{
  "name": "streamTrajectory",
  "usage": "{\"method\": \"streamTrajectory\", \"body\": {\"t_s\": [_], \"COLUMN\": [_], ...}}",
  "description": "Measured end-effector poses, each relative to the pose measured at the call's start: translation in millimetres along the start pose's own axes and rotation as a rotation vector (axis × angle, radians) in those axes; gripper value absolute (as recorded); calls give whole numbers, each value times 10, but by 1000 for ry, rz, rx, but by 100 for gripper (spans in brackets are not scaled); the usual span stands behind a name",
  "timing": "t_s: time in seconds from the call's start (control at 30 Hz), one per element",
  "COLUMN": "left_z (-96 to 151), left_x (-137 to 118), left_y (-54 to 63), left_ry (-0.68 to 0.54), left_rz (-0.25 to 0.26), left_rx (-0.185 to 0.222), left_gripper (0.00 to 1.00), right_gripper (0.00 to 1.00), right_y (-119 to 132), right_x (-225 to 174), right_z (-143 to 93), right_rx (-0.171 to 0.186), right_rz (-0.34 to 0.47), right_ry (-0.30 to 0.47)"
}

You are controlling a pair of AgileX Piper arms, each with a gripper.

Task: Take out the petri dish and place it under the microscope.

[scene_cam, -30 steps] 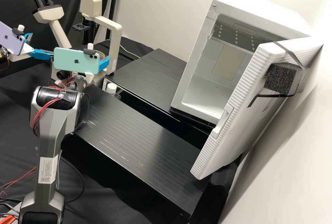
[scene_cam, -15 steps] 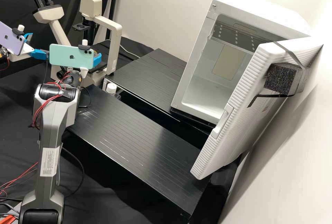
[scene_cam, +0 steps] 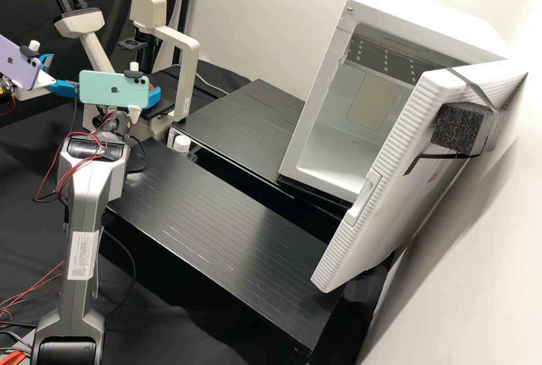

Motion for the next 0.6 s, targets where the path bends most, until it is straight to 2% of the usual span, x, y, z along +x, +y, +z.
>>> {"method": "streamTrajectory", "body": {"t_s": [0.33, 0.6], "left_z": [0, 0], "left_x": [0, 0], "left_y": [0, 0], "left_ry": [0, 0], "left_rz": [0, 0], "left_rx": [0, 0], "left_gripper": [100, 100], "right_gripper": [0, 0], "right_y": [-11, 6], "right_x": [182, 264], "right_z": [74, 157], "right_rx": [-4, 11], "right_rz": [24, 20], "right_ry": [-9, -34]}}
